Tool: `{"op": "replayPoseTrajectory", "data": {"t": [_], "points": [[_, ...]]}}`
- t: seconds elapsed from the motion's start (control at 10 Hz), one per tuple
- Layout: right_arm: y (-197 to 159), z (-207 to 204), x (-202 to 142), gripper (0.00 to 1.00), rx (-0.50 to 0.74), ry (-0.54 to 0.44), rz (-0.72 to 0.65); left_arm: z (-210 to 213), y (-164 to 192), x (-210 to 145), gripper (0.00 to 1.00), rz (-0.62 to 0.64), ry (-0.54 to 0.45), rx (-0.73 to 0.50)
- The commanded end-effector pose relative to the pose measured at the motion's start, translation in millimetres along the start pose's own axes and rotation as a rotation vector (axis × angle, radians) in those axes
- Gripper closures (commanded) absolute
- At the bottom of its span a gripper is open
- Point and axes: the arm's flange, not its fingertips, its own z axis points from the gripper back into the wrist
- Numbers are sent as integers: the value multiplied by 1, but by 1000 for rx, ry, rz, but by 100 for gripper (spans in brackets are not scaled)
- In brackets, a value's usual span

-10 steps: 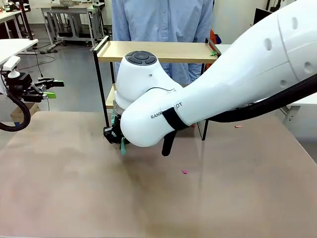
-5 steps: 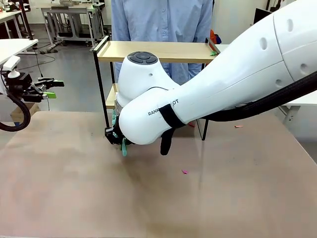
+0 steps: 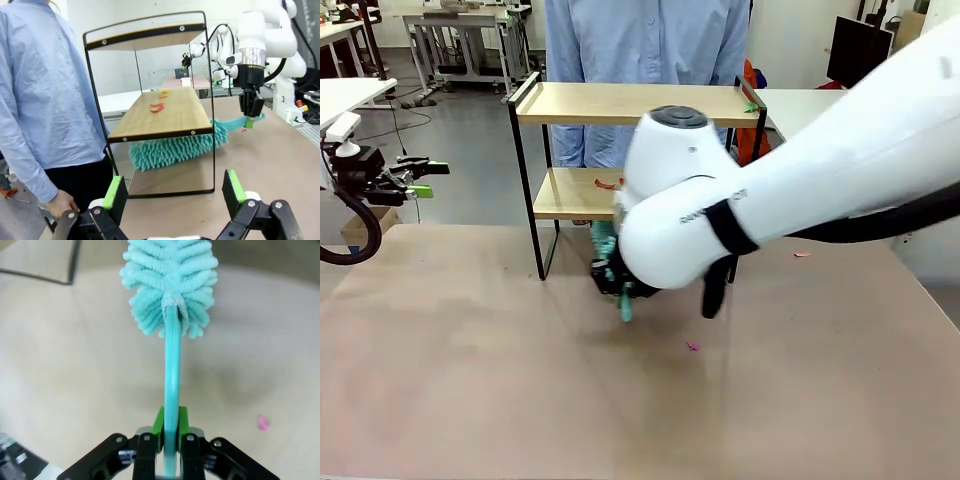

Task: Clean the shelf.
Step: Clean the specific section of the Shelf indicated by the human with the Duster.

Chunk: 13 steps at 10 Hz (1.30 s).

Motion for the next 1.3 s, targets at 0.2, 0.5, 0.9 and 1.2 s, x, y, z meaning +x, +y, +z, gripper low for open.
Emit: {"op": "replayPoseTrajectory", "data": {"t": [0.2, 0.5, 0.9, 1.2], "points": [[-96, 34, -26, 87, -23, -30, -118, 0, -1, 2, 0, -3, 6, -4], [-135, 59, -46, 87, -126, -73, -162, 0, -1, 2, 0, -3, 6, -4], [-133, 47, -36, 87, -101, -61, -173, 0, -1, 2, 0, -3, 6, -4], [-134, 47, -42, 87, -123, -63, -163, 0, -1, 2, 0, -3, 6, -4]]}}
